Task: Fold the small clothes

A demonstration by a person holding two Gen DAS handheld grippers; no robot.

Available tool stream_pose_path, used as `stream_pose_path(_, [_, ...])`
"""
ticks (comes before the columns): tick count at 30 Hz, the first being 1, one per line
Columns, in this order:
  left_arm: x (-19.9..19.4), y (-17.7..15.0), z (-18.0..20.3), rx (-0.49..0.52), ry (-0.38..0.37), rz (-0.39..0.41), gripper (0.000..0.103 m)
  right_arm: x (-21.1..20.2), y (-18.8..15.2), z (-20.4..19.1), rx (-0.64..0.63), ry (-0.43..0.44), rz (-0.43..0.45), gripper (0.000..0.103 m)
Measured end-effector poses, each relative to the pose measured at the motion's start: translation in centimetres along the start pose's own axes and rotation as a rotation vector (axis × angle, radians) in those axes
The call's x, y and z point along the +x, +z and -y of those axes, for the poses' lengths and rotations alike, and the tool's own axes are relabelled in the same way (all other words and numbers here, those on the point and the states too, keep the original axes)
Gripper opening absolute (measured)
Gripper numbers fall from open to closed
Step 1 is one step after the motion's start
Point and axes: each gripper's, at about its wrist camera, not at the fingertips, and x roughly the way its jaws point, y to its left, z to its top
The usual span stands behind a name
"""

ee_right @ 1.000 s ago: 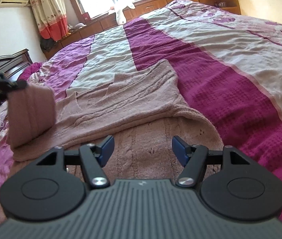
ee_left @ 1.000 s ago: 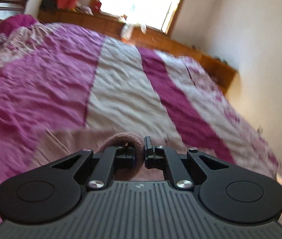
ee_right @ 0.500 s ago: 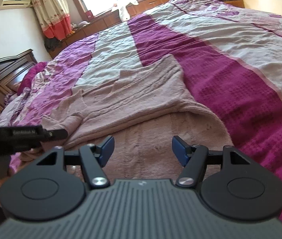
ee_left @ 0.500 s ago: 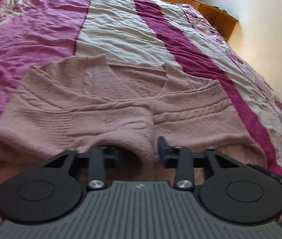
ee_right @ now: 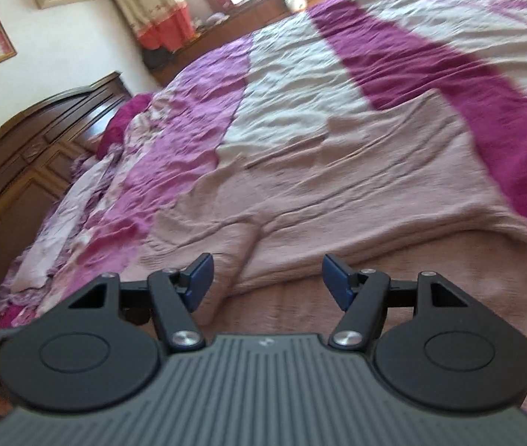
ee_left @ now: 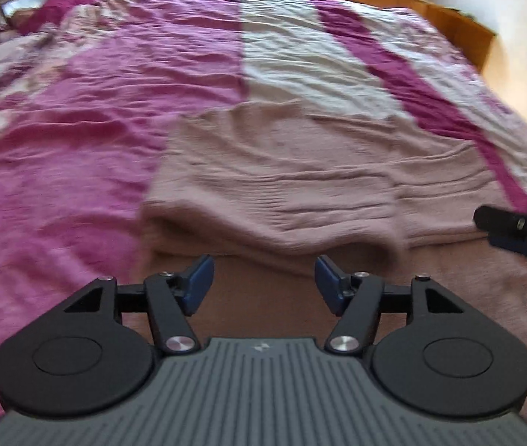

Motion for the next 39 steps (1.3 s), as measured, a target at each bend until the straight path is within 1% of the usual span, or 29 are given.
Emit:
stream_pose_path(2, [0.1,-0.2,-1.3,-0.026,0.038,-0.005,0.068,1.6,0.4,-0.7,0.013,0.023,-0.035,0.068])
stream_pose_path(5, [0.2,-0.5,-2.9,-0.070,0.067,-0.014,0.068,3.5,0.6,-1.6,0.026,0.057,-0.074,0.068])
stream_pose_path(8, [0.5,-0.6,-4.0,-0.077,0.101,-0.015,0.068,5.4,0.9,-2.2,0.033,0.071,-0.119,0.067])
stream_pose_path(10, [0.8,-0.5,-4.5,-0.079,0.124,-0.008,0.068,6.3,1.1,-2.6,0.039,0.063,-0.133,0.067])
stream_pose_path(14, [1.7,-0.1,-5.1,-0.098,0.155,0.003,0.068,7.8,1.6,-3.4,0.000,0.027,-0.155,0.066])
stream_pose_path(17, [2.3,0.5,-5.5,-0.119,0.156,0.019,0.068,8.6,1.8,-3.7,0.009,0.011,-0.186,0.063])
stream_pose_path(18, [2.6,0.7,-5.7,-0.125,0.155,0.022,0.068,8.8,1.8,-3.7,0.026,0.024,-0.190,0.062])
stream_pose_path(19, [2.8,0.8,-5.7,-0.128,0.158,0.020,0.068,9.0,1.9,-3.7,0.037,0.039,-0.199,0.060])
stream_pose_path(21, [3.3,1.0,-5.8,-0.123,0.166,0.018,0.068,9.4,2.1,-4.2,0.023,0.039,-0.214,0.048])
stream_pose_path(23, [3.8,1.0,-5.9,-0.129,0.174,0.013,0.068,9.9,2.4,-4.8,-0.023,0.017,-0.226,0.017])
stream_pose_path(24, [3.9,1.0,-6.0,-0.134,0.173,0.012,0.068,10.0,2.6,-4.9,-0.037,0.014,-0.227,0.014])
stream_pose_path(26, [4.2,0.8,-6.2,-0.143,0.172,0.010,0.068,9.8,3.3,-5.2,-0.052,0.030,-0.201,0.012])
stream_pose_path(28, [4.4,0.6,-6.4,-0.139,0.173,0.009,0.068,9.0,4.6,-5.8,-0.100,0.041,-0.147,0.011])
stream_pose_path(30, [4.4,0.4,-6.5,-0.132,0.173,0.013,0.070,8.1,6.1,-6.4,-0.152,0.033,-0.088,0.011])
stream_pose_path(32, [4.5,0.4,-6.7,-0.137,0.176,0.013,0.072,7.6,7.3,-6.6,-0.188,0.019,-0.053,0.011])
stream_pose_path(35, [4.7,0.4,-6.9,-0.156,0.174,0.013,0.072,8.3,7.6,-5.8,-0.200,-0.021,-0.070,0.011])
stream_pose_path(39, [4.8,0.1,-6.7,-0.153,0.182,0.021,0.073,10.2,5.6,-3.6,-0.196,-0.112,-0.122,0.011])
